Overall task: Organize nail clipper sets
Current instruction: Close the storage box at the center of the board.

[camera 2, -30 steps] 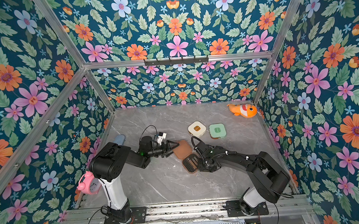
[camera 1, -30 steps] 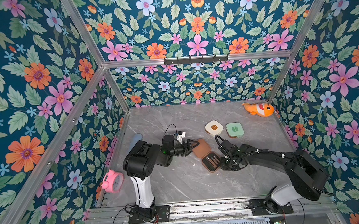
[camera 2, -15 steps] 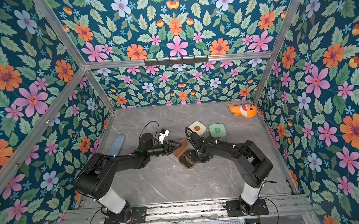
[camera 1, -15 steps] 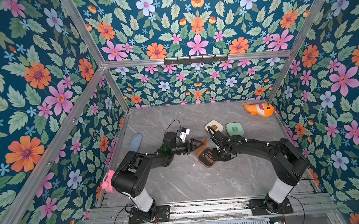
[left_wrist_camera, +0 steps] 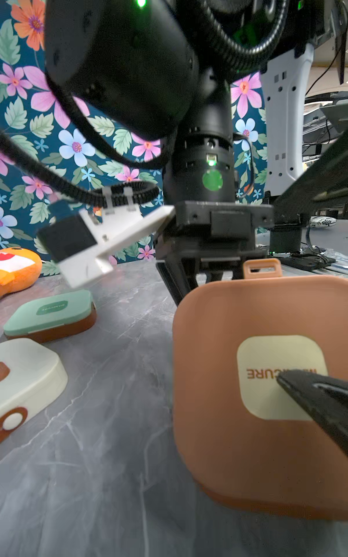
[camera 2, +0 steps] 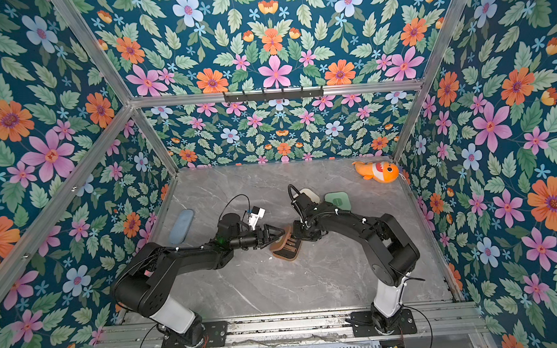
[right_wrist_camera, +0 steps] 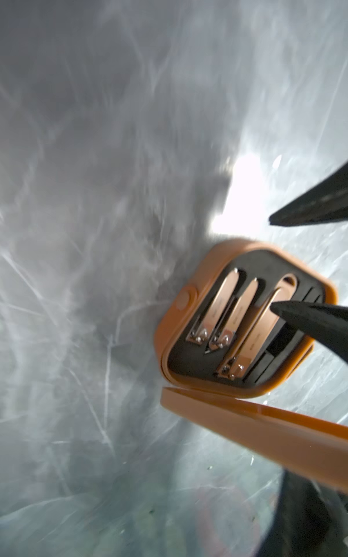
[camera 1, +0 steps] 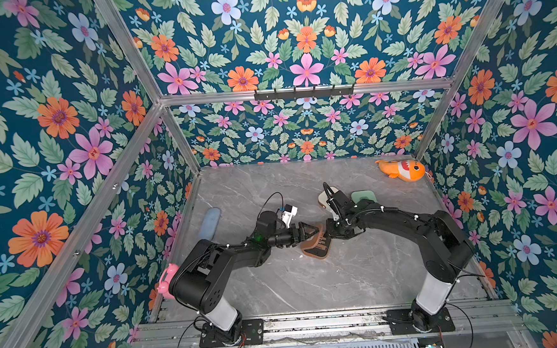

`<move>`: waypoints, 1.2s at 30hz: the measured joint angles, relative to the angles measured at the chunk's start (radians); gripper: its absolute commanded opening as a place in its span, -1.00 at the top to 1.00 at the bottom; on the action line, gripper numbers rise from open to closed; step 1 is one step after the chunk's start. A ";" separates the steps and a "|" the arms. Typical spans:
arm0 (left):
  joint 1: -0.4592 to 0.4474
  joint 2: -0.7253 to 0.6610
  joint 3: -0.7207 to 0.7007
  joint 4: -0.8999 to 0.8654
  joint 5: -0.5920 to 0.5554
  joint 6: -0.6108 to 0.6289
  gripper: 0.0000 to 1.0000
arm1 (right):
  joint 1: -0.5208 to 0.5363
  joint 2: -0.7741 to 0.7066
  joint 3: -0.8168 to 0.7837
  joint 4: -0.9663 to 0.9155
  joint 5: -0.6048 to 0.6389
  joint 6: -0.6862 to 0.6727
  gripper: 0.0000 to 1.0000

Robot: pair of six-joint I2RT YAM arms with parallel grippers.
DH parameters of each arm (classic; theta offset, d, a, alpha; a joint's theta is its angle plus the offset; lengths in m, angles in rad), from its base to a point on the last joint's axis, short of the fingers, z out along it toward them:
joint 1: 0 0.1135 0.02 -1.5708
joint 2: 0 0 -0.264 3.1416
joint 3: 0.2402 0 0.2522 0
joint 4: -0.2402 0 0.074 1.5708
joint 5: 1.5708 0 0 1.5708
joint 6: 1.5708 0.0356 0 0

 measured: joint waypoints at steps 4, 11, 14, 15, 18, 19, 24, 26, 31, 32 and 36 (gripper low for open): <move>-0.027 0.046 0.032 0.006 -0.009 -0.004 -0.49 | -0.054 -0.126 -0.078 -0.030 0.033 0.025 0.04; -0.068 0.111 0.137 -0.193 -0.101 0.030 0.01 | -0.035 -0.258 -0.168 -0.004 -0.013 0.085 0.16; -0.079 0.134 0.187 -0.354 -0.174 0.068 0.07 | -0.002 -0.264 -0.192 0.027 -0.039 0.129 0.19; -0.081 0.141 0.201 -0.381 -0.177 0.082 0.08 | 0.010 -0.260 -0.194 0.037 -0.047 0.141 0.21; -0.098 0.164 0.246 -0.439 -0.217 0.128 0.10 | 0.048 -0.228 -0.194 0.082 -0.059 0.181 0.23; -0.103 0.168 0.251 -0.452 -0.224 0.137 0.10 | 0.058 -0.215 -0.193 0.096 -0.064 0.193 0.24; -0.107 0.174 0.242 -0.450 -0.233 0.161 0.11 | 0.072 -0.163 -0.193 0.150 -0.076 0.233 0.26; -0.107 0.174 0.238 -0.445 -0.234 0.162 0.11 | 0.072 -0.143 -0.193 0.169 -0.076 0.246 0.27; -0.107 0.167 0.236 -0.441 -0.237 0.162 0.11 | 0.073 -0.097 -0.183 0.195 -0.080 0.254 0.30; -0.107 0.167 0.236 -0.442 -0.237 0.162 0.11 | 0.073 -0.090 -0.182 0.201 -0.080 0.254 0.30; -0.107 0.162 0.240 -0.451 -0.241 0.162 0.11 | 0.073 -0.066 -0.183 0.217 -0.083 0.257 0.30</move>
